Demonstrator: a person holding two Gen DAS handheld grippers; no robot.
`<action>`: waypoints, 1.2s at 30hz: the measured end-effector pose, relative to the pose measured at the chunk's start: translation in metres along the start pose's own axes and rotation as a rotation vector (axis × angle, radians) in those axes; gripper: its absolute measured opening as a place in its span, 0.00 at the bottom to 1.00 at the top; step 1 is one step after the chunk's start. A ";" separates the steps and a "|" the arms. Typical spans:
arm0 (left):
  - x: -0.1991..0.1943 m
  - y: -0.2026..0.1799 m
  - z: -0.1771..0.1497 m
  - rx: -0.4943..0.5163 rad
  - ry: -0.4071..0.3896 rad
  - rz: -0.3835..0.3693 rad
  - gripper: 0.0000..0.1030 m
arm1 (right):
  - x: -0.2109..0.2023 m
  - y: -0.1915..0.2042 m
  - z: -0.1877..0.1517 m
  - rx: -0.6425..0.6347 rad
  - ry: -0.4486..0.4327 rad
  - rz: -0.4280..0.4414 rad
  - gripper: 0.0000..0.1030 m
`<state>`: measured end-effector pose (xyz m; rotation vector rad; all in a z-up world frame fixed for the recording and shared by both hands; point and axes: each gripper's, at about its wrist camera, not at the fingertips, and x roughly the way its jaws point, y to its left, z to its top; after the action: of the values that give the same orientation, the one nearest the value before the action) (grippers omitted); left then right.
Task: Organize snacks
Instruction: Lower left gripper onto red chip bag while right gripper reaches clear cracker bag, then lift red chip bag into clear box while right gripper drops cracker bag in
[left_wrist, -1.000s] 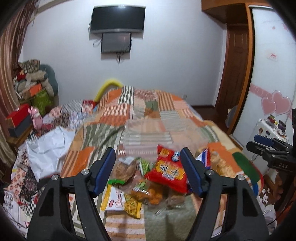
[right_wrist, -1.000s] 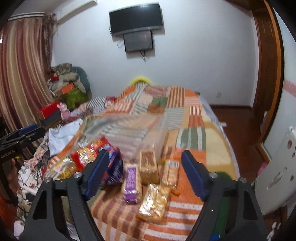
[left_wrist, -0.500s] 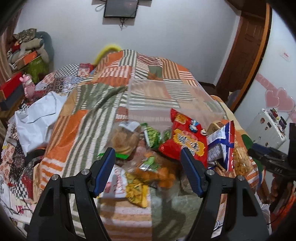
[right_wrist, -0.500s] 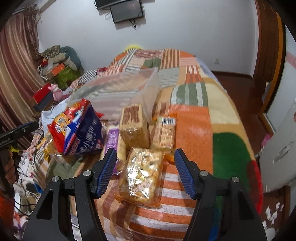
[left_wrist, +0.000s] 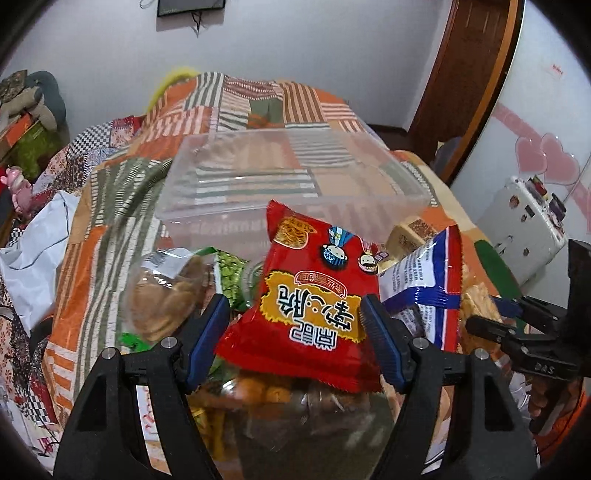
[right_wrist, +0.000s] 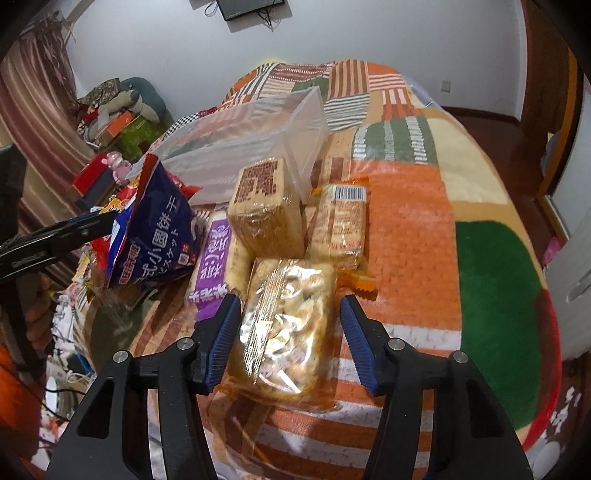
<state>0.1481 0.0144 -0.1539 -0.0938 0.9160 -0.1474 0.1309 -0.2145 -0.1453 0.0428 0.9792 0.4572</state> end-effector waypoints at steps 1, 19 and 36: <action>0.003 -0.001 0.001 0.003 0.007 0.002 0.73 | 0.000 0.000 -0.001 -0.003 0.004 0.002 0.51; 0.033 0.004 0.006 -0.034 0.044 -0.007 0.94 | 0.004 -0.002 -0.004 -0.009 0.023 0.022 0.50; -0.001 0.009 0.002 -0.078 -0.068 -0.026 0.32 | -0.019 0.000 0.003 0.005 -0.071 0.008 0.41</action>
<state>0.1494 0.0236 -0.1533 -0.1819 0.8529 -0.1314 0.1246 -0.2215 -0.1287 0.0676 0.9111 0.4578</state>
